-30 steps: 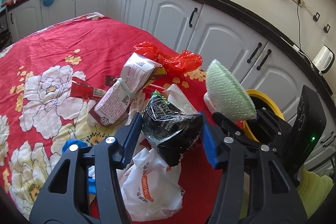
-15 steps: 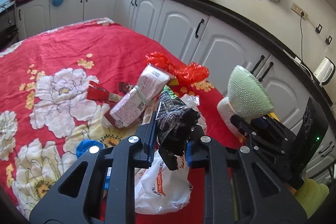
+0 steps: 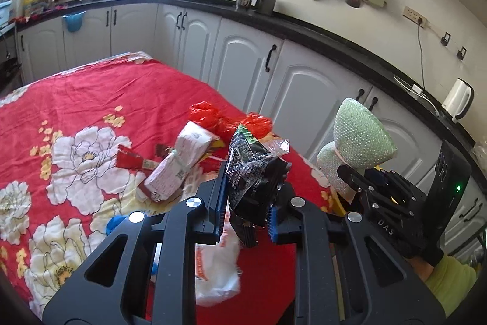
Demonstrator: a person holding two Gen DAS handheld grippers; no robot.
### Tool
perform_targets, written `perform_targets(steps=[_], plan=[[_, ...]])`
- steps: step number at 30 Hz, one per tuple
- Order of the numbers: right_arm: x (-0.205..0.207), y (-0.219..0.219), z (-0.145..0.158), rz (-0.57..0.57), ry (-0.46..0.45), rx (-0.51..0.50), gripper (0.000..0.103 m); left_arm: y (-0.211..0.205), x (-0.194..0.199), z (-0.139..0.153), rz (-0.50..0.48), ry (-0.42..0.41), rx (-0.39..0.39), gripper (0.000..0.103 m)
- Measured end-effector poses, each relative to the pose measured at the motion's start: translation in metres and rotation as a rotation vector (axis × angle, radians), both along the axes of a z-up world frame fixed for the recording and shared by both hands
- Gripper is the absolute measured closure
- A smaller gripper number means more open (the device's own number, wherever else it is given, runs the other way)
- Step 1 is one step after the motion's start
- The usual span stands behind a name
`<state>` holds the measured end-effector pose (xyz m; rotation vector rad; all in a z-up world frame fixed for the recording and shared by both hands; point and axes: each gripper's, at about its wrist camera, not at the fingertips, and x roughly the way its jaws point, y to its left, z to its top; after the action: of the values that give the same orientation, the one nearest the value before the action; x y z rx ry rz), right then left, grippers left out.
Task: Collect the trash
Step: 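Carry the green mesh sleeve and black package over the yellow-rimmed bin with both tools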
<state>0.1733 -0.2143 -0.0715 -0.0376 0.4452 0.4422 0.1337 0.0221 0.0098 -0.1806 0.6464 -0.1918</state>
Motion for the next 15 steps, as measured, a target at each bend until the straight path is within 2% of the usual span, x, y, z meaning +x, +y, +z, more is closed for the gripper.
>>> perform_targets(steps=[15], plan=[[-0.013, -0.063, 0.009, -0.114, 0.004, 0.025, 0.066, -0.054, 0.002, 0.013, -0.085, -0.034, 0.014, 0.088]])
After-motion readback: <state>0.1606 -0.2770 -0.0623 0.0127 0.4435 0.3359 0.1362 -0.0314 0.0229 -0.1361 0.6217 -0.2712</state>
